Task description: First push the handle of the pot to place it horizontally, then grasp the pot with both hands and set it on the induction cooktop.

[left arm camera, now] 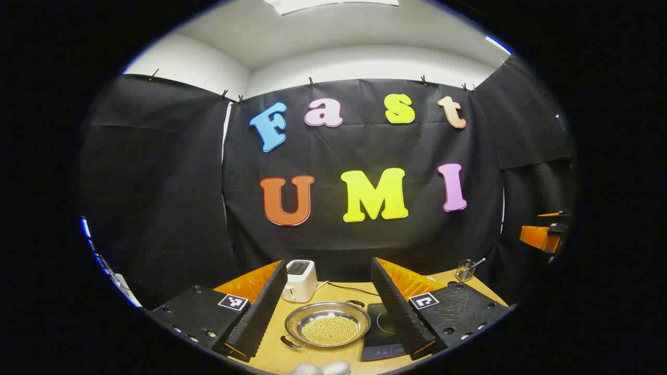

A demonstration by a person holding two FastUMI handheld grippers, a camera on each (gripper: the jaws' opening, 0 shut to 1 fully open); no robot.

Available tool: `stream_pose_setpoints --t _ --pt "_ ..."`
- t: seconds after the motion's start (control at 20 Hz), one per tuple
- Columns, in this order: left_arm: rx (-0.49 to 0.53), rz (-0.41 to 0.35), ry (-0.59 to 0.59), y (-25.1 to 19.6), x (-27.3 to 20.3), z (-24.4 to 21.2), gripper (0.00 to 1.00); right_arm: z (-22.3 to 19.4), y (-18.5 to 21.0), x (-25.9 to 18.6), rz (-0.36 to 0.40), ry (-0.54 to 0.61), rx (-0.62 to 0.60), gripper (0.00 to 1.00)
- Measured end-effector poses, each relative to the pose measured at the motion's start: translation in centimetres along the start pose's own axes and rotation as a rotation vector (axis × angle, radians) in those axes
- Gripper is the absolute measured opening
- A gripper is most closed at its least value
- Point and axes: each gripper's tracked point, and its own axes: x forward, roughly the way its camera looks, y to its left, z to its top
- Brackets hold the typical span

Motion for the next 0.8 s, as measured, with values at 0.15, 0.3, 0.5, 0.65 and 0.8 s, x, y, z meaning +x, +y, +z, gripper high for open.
stream_pose_setpoints --t 0.15,0.3,0.5,0.65,0.8 --pt "0.011 0.005 0.011 -0.5 0.1 -0.5 0.96 -0.2 -0.2 0.3 0.017 0.000 -0.004 1.00" --pt "0.010 0.013 0.010 -0.8 0.4 -0.5 0.96 0.0 -0.5 0.8 0.038 -0.001 -0.009 1.00" --pt "0.023 0.024 0.011 -1.0 0.7 -0.7 0.96 0.1 -0.8 1.4 0.063 0.002 -0.015 1.00" --pt "0.031 0.022 0.011 -0.8 1.0 -0.7 0.96 0.1 -0.7 1.9 0.062 -0.003 -0.012 1.00" --pt "0.030 0.009 0.022 -0.5 1.6 -1.3 0.96 0.1 -0.1 2.1 0.054 0.001 -0.007 1.00"
